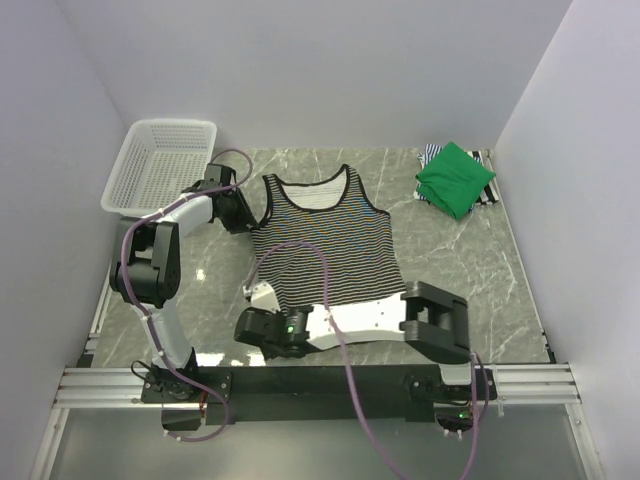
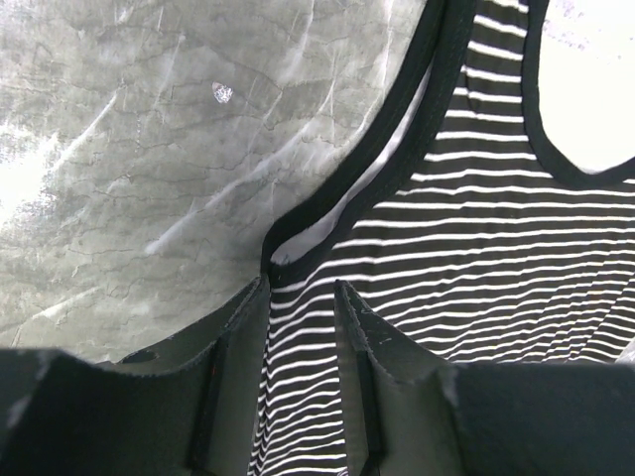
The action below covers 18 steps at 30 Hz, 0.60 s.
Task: Fold and stack the tank tops
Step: Fold the tank top
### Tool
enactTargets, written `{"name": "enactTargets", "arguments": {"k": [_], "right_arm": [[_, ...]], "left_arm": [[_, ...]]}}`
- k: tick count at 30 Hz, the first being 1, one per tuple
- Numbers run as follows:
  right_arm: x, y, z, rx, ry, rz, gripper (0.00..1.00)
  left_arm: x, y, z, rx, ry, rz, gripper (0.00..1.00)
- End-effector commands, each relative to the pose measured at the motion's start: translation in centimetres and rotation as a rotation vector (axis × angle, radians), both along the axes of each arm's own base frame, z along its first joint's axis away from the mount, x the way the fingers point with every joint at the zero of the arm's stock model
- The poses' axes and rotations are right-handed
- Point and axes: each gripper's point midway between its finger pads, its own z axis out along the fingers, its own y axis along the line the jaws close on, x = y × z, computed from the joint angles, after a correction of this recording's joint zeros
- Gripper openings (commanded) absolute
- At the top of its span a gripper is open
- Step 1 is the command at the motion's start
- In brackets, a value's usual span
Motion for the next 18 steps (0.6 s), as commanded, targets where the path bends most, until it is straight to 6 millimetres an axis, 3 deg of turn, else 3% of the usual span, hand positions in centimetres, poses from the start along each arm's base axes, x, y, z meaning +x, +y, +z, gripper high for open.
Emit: {"name": "enactTargets", "arguments": {"k": [1, 11, 18], "right_arm": [[-0.2, 1.6, 4.3, 0.175, 0.000, -0.006, 0.00], [-0.3, 1.9, 4.7, 0.216, 0.050, -0.002, 0.00], [0.1, 2.1, 4.7, 0.210, 0.048, -0.014, 0.00]], "left_arm": [[0.6, 0.3, 2.3, 0.004, -0.059, 0.001, 0.39], [-0.7, 0.9, 2.4, 0.037, -0.046, 0.009, 0.40], [-1.3, 1.2, 1.3, 0.036, -0.012, 0.036, 0.41]]}}
